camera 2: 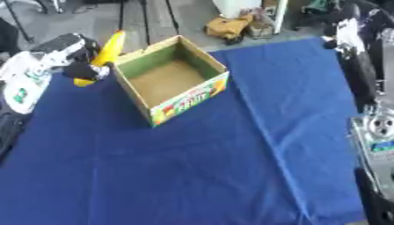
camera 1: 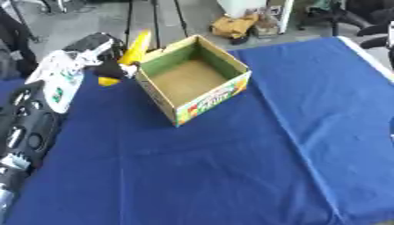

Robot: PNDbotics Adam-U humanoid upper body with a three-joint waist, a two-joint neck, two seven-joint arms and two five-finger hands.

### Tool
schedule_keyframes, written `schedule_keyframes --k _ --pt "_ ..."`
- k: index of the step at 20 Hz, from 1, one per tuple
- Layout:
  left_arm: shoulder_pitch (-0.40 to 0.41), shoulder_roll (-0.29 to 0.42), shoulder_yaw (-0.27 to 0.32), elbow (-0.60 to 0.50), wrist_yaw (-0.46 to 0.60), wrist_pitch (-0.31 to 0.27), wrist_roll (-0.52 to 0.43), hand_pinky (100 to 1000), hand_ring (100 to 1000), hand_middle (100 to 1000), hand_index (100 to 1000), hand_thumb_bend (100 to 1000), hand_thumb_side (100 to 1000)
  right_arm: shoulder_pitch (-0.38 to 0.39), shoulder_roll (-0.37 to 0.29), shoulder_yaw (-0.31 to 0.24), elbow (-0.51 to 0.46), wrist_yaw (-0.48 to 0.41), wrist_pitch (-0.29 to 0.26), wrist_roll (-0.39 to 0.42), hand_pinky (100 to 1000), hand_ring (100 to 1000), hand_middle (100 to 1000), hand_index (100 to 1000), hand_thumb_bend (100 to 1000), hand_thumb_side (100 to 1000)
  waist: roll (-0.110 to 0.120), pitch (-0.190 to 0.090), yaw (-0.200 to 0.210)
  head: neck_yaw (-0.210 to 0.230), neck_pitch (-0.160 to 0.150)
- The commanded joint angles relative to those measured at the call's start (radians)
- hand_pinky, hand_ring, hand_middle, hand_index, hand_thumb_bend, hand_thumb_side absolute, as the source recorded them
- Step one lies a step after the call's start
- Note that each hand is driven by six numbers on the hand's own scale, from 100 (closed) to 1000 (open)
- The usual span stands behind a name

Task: Pick up objects on the table and place them in the box.

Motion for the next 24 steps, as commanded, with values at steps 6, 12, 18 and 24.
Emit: schedule_keyframes --k 6,12,18,24 --pt "-0.054 -0.019 -0.018 -0.035 -0.079 -0.015 0.11 660 537 496 608 100 522 -0.023 -0.002 0.008 -0.005 -0.016 -0.006 0.014 546 626 644 788 100 720 0.01 -0.01 -0.037 0.012 -0.027" --pt "-0.061 -0.03 -0.033 -0.051 -0.113 -0.033 0.128 672 542 499 609 100 526 -0.026 0.001 0.01 -0.005 -0.019 -0.009 0.016 546 627 644 789 100 720 0.019 -0.009 -0.058 0.013 -0.031" --pt "-0.034 -0.053 -0.046 -0.015 -0.182 -0.057 0.077 688 545 500 612 100 525 -0.027 0.003 0.01 -0.006 -0.022 -0.011 0.018 547 627 644 789 100 720 0.026 -0.004 -0.062 0.009 -0.038" --pt "-0.003 -0.073 -0.051 0.044 -0.244 -0.083 0.048 695 550 504 617 100 517 -0.029 0.002 0.009 -0.007 -0.024 -0.013 0.018 548 627 643 789 100 718 0.031 0.005 -0.065 0.003 -0.046"
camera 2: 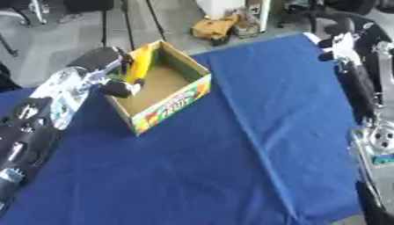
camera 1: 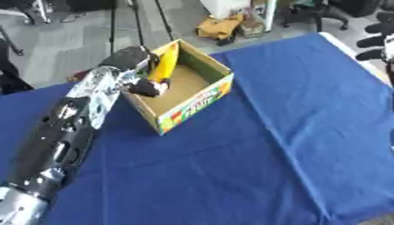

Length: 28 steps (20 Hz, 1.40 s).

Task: Pick up objects on the table and place them in the box.

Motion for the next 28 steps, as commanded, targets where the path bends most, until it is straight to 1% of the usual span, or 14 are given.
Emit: schedule_keyframes --k 1,4,5,6,9,10,13,15,16,17,20,21,23,28 --pt "-0.01 0.005 -0.005 0.014 -0.025 -0.017 -0.024 696 552 507 620 100 516 -0.02 -0.009 -0.002 -0.012 -0.012 -0.004 0.001 548 627 643 789 100 718 -0.004 -0.012 -0.001 -0.003 -0.011" --pt "-0.003 -0.002 -0.009 0.031 -0.026 -0.037 -0.069 700 560 516 632 100 511 -0.02 -0.01 -0.003 -0.011 -0.014 -0.004 0.002 548 627 643 789 100 718 -0.002 -0.008 -0.002 -0.004 -0.013" --pt "-0.001 -0.004 -0.01 0.036 -0.024 -0.043 -0.089 710 578 537 668 231 520 -0.021 -0.01 -0.003 -0.011 -0.014 -0.004 0.002 548 627 643 789 100 718 -0.002 -0.007 -0.003 -0.004 -0.014" --pt "0.001 -0.006 -0.01 0.04 -0.022 -0.049 -0.11 716 594 555 690 285 526 -0.021 -0.01 -0.003 -0.011 -0.014 -0.005 0.002 548 627 642 789 100 718 -0.002 -0.006 -0.003 -0.004 -0.014" --pt "0.004 -0.01 -0.01 0.043 -0.015 -0.064 -0.161 735 662 625 739 617 604 -0.022 -0.01 -0.004 -0.011 -0.016 -0.005 0.002 549 627 641 789 100 718 -0.002 -0.003 -0.003 -0.006 -0.015" --pt "0.005 -0.011 -0.01 0.044 -0.011 -0.069 -0.174 737 669 634 742 659 616 -0.022 -0.01 -0.004 -0.011 -0.016 -0.005 0.003 549 627 642 789 100 718 -0.002 -0.003 -0.003 -0.006 -0.016" --pt "0.006 -0.011 -0.007 0.039 0.002 -0.078 -0.195 770 740 719 760 995 690 -0.021 -0.009 -0.005 -0.011 -0.017 -0.005 0.002 550 627 642 789 100 719 -0.003 -0.003 -0.002 -0.007 -0.015" --pt "0.005 -0.008 -0.005 0.032 0.013 -0.082 -0.197 799 781 764 775 1000 779 -0.021 -0.009 -0.006 -0.011 -0.017 -0.006 0.002 550 627 641 789 100 720 -0.005 -0.004 -0.001 -0.009 -0.016" --pt "0.005 -0.007 -0.002 0.026 0.02 -0.082 -0.191 802 784 768 776 1000 790 -0.02 -0.008 -0.007 -0.01 -0.018 -0.006 0.002 550 627 641 789 100 720 -0.005 -0.005 0.0 -0.01 -0.016" --pt "0.004 -0.005 0.0 0.016 0.028 -0.082 -0.179 818 807 789 786 1000 856 -0.019 -0.008 -0.007 -0.01 -0.018 -0.006 0.002 550 627 642 789 100 721 -0.007 -0.006 0.001 -0.011 -0.016" --pt "0.005 0.005 0.008 -0.032 0.079 -0.082 -0.106 812 810 793 793 1000 930 -0.016 -0.007 -0.009 -0.009 -0.017 -0.006 0.002 551 627 642 789 100 722 -0.012 -0.011 0.008 -0.014 -0.017" --pt "0.004 0.012 0.006 -0.055 0.099 -0.084 -0.08 802 796 780 791 1000 999 -0.015 -0.007 -0.01 -0.009 -0.017 -0.006 0.001 551 627 642 789 100 723 -0.015 -0.013 0.012 -0.015 -0.017" --pt "0.004 0.029 0.01 -0.112 0.163 -0.087 -0.021 783 777 765 785 1000 1000 -0.011 -0.006 -0.013 -0.008 -0.016 -0.006 -0.001 551 628 642 789 100 723 -0.019 -0.018 0.021 -0.02 -0.016" --pt "0.029 0.108 0.03 -0.292 0.454 -0.042 0.184 739 752 745 767 1000 1000 0.002 -0.006 -0.021 -0.007 -0.013 -0.006 -0.006 553 628 642 789 100 727 -0.033 -0.033 0.057 -0.036 -0.011"
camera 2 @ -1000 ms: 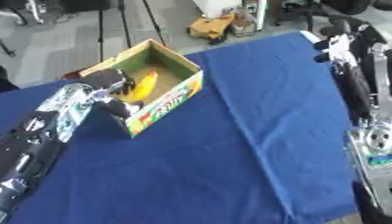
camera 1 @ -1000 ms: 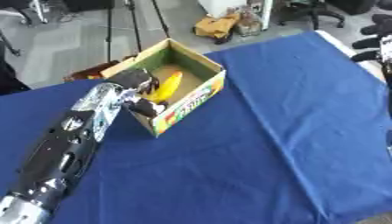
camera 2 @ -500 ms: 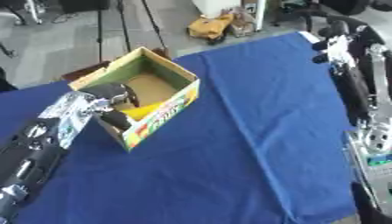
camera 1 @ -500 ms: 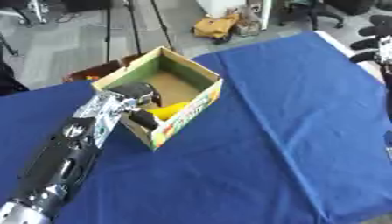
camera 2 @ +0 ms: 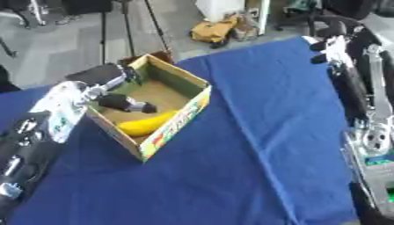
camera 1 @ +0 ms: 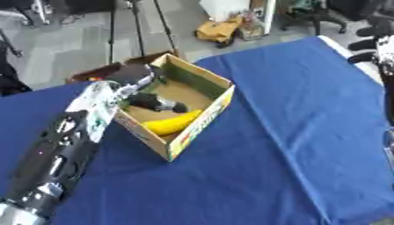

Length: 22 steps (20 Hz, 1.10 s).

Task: Pick up objects on the table and place them in the box.

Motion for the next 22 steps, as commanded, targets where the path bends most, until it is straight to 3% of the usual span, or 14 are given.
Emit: schedule_keyframes --k 1,5,9,11,16,22 --pt "0.006 0.081 0.024 -0.128 0.197 0.029 0.111 722 739 735 761 985 1000 -0.005 -0.011 -0.015 -0.007 0.004 -0.002 -0.007 553 628 643 789 100 728 -0.014 -0.026 0.017 -0.012 -0.002" --pt "0.095 0.149 0.045 -0.272 0.481 0.069 0.175 664 703 703 749 818 1000 0.006 -0.011 -0.024 -0.007 0.007 -0.001 -0.015 553 629 643 791 100 729 -0.027 -0.038 0.069 -0.027 0.01" --pt "0.23 0.207 0.056 -0.431 0.761 0.097 0.226 635 684 685 742 721 1000 0.01 -0.009 -0.033 -0.011 0.006 -0.005 -0.025 553 629 643 791 100 730 -0.04 -0.04 0.117 -0.038 0.025" --pt "0.297 0.217 0.07 -0.513 0.848 0.105 0.257 635 688 689 743 697 1000 0.012 -0.01 -0.037 -0.011 0.006 -0.004 -0.03 552 629 643 791 100 730 -0.046 -0.039 0.137 -0.037 0.034" --pt "0.426 0.21 0.11 -0.621 0.923 0.141 0.303 626 685 687 743 657 1000 0.017 -0.008 -0.043 -0.011 0.01 -0.002 -0.038 552 628 643 792 100 729 -0.056 -0.033 0.176 -0.035 0.052" --pt "0.489 0.172 0.131 -0.668 0.953 0.142 0.338 618 688 684 743 621 1000 0.015 -0.007 -0.043 -0.01 0.008 -0.001 -0.04 552 628 643 792 100 724 -0.064 -0.027 0.197 -0.029 0.062"
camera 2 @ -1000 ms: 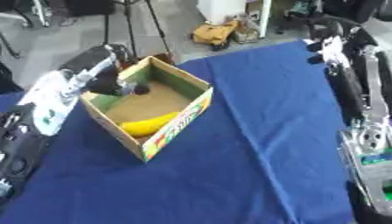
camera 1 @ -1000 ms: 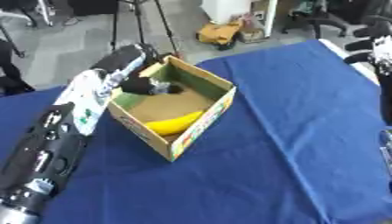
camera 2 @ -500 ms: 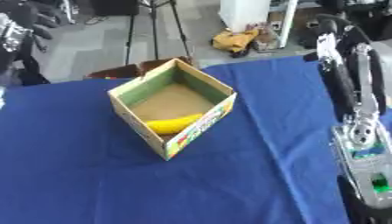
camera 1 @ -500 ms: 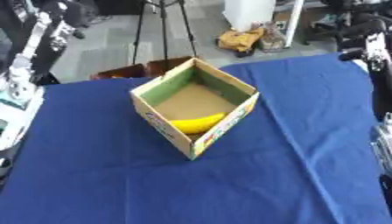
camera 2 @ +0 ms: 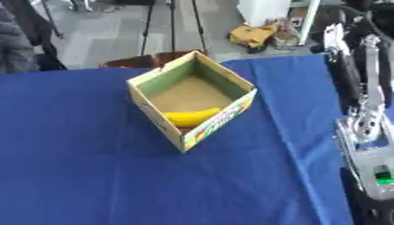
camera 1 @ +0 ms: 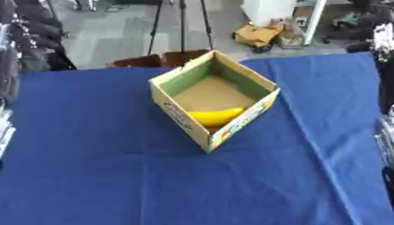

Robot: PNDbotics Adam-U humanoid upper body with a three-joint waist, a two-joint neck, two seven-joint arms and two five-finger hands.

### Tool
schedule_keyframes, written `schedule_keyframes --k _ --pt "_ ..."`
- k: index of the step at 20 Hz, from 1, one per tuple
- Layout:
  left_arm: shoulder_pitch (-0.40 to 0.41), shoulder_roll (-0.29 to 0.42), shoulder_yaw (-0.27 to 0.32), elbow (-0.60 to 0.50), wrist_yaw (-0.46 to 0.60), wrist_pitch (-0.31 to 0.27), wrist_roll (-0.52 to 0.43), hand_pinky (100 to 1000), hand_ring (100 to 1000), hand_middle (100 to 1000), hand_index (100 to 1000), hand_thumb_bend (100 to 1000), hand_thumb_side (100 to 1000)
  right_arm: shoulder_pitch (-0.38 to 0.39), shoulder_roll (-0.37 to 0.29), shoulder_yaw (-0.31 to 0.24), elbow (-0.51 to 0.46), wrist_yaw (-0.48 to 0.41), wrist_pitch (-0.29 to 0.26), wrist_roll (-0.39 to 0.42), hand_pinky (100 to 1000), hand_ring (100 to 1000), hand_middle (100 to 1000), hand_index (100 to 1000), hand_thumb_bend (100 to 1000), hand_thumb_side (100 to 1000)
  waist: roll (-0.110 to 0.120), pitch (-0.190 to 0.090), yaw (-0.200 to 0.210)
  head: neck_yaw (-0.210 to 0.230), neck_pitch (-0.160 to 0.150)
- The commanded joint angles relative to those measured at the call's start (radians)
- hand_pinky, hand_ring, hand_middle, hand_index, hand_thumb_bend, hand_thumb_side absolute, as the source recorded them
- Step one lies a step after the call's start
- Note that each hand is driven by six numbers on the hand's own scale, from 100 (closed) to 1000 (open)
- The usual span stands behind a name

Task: Pick up objects on the table and place them in the box.

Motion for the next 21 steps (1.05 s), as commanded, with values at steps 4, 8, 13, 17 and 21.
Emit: schedule_keyframes --k 4,8,13,17,21 --pt "0.017 -0.018 0.022 -0.056 0.025 -0.007 0.026 618 685 683 742 603 1000 -0.011 -0.009 -0.008 -0.009 0.006 0.001 -0.004 551 628 642 793 100 727 -0.006 -0.008 0.007 0.008 0.016" --pt "0.035 -0.036 0.028 -0.08 0.036 -0.009 0.037 614 676 677 738 589 1000 -0.01 -0.01 -0.008 -0.007 0.005 0.001 -0.005 551 628 642 793 100 727 -0.005 -0.008 0.013 0.014 0.023" --pt "0.063 -0.055 0.037 -0.109 0.041 -0.012 0.059 609 669 670 734 580 1000 -0.008 -0.01 -0.007 -0.005 0.003 0.001 -0.007 551 628 642 793 100 728 -0.007 -0.007 0.023 0.017 0.034" --pt "0.078 -0.066 0.043 -0.121 0.044 -0.014 0.07 607 664 666 732 579 1000 -0.007 -0.009 -0.007 -0.002 0.002 0.003 -0.008 551 628 643 793 100 729 -0.011 -0.009 0.028 0.021 0.045" --pt "0.084 -0.071 0.046 -0.129 0.041 -0.013 0.072 607 660 662 731 577 1000 -0.007 -0.009 -0.009 -0.002 0.002 0.003 -0.012 551 627 643 793 100 730 -0.014 -0.008 0.03 0.02 0.048"
